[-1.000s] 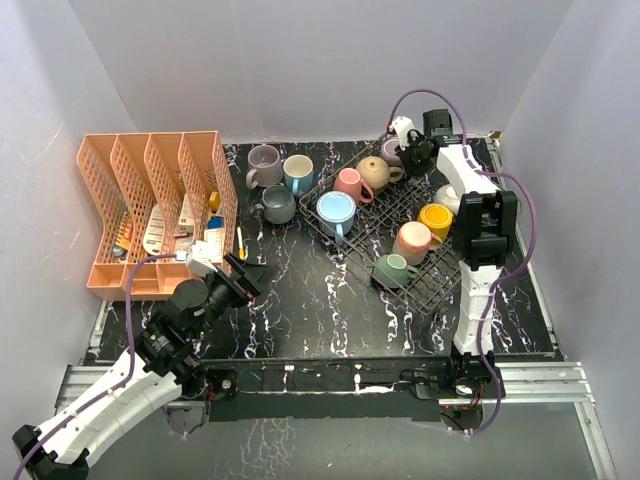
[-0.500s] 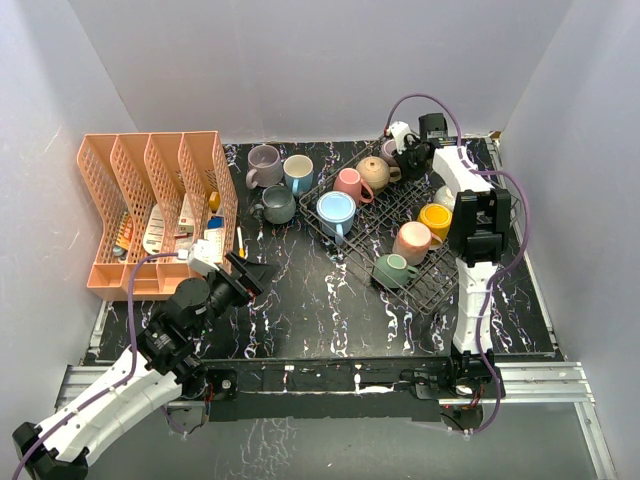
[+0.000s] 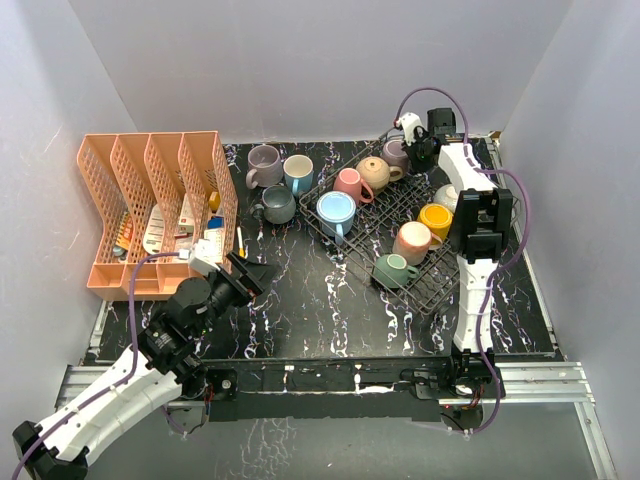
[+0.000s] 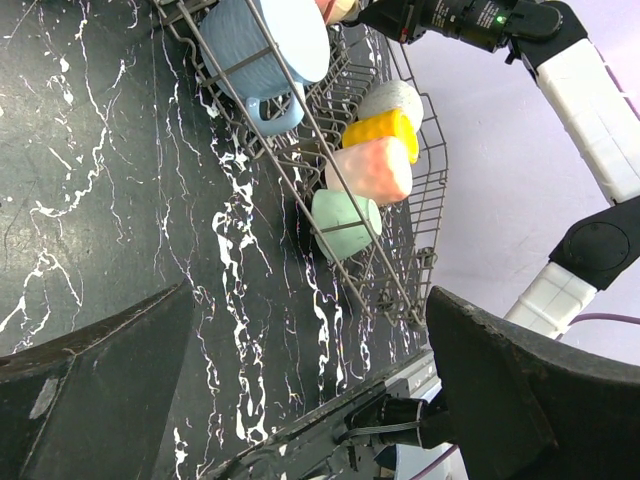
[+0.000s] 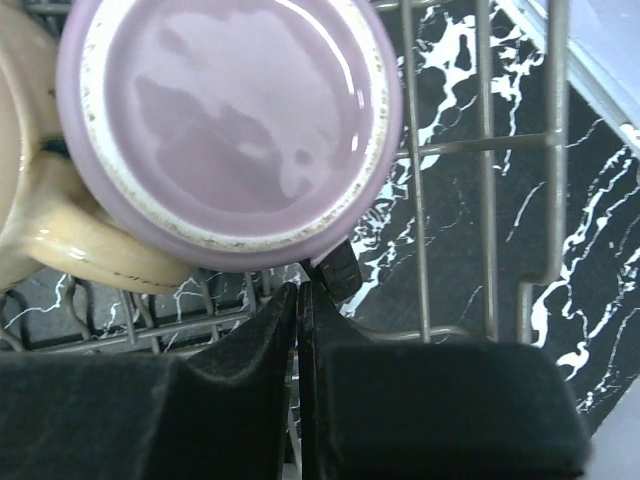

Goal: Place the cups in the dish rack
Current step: Adjust the cup in the dish rack, then pick up the cup at the center of the board.

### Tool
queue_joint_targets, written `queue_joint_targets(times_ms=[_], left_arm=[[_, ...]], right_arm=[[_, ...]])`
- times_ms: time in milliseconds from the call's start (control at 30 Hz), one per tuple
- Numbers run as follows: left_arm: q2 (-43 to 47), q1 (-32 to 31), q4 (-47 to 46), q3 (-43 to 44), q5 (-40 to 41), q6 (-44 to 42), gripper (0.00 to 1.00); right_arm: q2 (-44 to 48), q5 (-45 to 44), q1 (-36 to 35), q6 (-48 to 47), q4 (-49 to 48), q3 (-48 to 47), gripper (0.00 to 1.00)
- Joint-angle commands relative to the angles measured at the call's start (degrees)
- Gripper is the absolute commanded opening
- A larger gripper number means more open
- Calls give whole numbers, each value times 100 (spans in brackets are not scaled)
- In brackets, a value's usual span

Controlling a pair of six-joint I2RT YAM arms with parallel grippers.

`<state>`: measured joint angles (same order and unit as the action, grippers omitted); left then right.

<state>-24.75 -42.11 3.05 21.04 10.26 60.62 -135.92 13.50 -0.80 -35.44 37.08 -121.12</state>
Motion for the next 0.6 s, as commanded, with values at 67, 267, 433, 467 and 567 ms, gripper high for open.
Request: queue_joint_targets(times_ms=[67,267,433,467,567], left_arm=[[-105,19,-129,303,2,-90,97],[-180,18,-105,409,11,-184,97],[-305,18,-158,573,69,-510,97],[-368,18,-177,615,90,-614,97],[-632,18,-217,892,117,-998,97]], right_arm=[[6,-311,62,56,-751,-330,10],[167,-223,62,72,-832,-252,14],[1088,511,62,86,-858,446,20],[1318,605,62,111,-901,630,21],[1940,1163,62,310,-924,1137,22]])
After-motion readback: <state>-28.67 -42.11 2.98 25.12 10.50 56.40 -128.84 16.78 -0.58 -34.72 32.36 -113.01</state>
